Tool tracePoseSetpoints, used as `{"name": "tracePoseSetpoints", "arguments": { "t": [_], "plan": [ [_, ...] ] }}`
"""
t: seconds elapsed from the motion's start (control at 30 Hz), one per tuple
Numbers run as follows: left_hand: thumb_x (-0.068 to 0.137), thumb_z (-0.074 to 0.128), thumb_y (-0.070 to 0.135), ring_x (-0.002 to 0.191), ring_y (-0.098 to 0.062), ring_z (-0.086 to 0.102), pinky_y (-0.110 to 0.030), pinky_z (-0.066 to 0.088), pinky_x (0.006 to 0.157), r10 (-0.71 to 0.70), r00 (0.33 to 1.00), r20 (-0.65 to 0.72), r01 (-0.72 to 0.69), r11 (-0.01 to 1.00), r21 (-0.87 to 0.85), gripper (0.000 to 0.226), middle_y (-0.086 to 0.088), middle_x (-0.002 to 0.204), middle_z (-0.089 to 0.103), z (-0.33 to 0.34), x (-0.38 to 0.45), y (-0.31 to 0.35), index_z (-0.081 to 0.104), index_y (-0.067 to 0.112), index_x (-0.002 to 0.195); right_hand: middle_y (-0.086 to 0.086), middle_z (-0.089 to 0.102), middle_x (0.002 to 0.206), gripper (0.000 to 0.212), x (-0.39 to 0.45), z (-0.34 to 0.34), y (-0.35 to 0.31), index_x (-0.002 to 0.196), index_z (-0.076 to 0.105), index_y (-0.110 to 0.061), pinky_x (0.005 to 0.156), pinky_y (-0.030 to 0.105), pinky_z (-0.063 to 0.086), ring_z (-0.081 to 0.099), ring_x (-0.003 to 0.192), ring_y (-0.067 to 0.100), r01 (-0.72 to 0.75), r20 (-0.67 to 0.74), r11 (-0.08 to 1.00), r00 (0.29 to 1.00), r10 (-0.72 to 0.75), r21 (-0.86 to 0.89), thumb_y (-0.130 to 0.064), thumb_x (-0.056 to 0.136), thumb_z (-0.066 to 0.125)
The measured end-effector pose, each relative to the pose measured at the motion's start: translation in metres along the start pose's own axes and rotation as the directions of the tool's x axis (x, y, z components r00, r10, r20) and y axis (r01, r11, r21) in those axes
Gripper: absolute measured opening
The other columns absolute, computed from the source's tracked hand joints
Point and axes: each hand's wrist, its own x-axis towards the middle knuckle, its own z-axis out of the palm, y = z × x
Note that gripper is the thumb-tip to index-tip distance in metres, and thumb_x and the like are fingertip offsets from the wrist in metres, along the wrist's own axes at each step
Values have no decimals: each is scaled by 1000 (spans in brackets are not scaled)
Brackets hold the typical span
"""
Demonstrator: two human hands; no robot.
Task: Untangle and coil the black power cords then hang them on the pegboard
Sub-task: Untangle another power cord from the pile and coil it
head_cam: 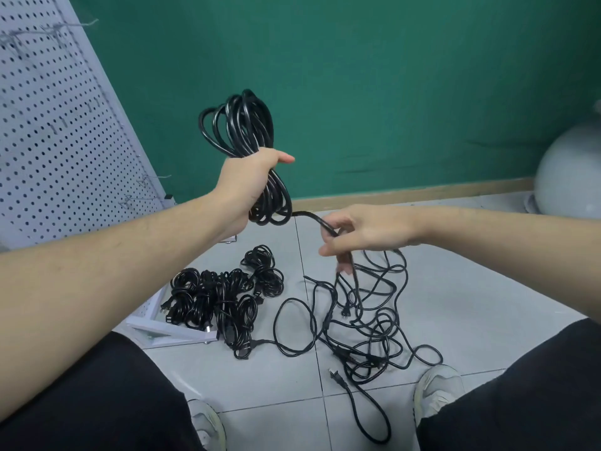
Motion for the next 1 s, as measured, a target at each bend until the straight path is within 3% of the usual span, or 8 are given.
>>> {"name": "tracePoseSetpoints", "arguments": {
  "t": [0.17,0.3,0.37,0.5,0.63,0.73,0.87,1.0],
  "plan": [
    [74,60,37,74,-14,54,-27,44,70,95,992,82,-117,931,346,29,2,77,61,-2,3,-12,79,28,94,6,59,81,9,2,-3,4,109,57,-27,59,30,47,48,52,13,4,-3,980,1000,-4,-199,-22,102,56],
    [58,58,47,75,-20,53,-35,48,74,-78,980,182,-35,837,546,54,-10,83,63,-4,6,-24,76,19,101,-5,68,72,11,-1,-11,3,108,63,-37,64,33,49,52,60,22,5,-29,952,999,-14,-306,-33,103,54],
    [63,66,59,81,-18,58,-36,49,79,-116,965,236,-51,798,600,53,-6,93,67,-2,9,-30,75,20,98,-5,67,64,13,-1,-13,4,106,64,-40,65,29,50,59,57,20,-3,-134,925,990,-51,-380,-45,101,53],
    [78,48,90,133,-24,51,-44,37,115,-220,913,345,-46,782,621,60,2,145,56,5,1,-30,79,44,101,-4,59,57,29,-1,-18,6,80,63,-35,53,25,39,49,48,8,-28,-463,925,871,-164,-379,-60,93,58],
    [80,27,93,133,-22,50,-45,35,118,-274,857,437,29,871,490,71,3,143,57,10,-14,-17,80,48,94,-3,41,53,67,-1,-22,1,62,43,-14,50,32,29,37,50,16,-234,-644,929,765,-7,-288,-76,84,55],
    [78,43,90,122,-21,56,-42,39,114,-270,872,408,-21,812,583,58,0,132,61,10,-20,-15,80,46,80,-3,40,52,67,-2,-20,-3,61,40,-16,50,31,28,37,51,18,-283,-647,911,762,24,-299,-77,82,57],
    [80,78,52,57,-13,60,-27,46,69,-298,835,463,-23,821,570,36,2,67,67,6,-21,-19,71,21,64,-7,32,52,66,-3,-20,-8,61,35,-19,50,30,24,27,49,13,-165,-619,961,785,-9,-224,-70,73,75],
    [83,76,34,45,-15,51,-26,42,59,-247,908,338,48,863,502,34,1,56,57,5,-12,-26,62,16,58,-14,59,64,21,-8,-32,-8,75,67,-21,57,22,35,42,53,3,122,-514,981,857,-27,153,-33,86,79]
  ]
}}
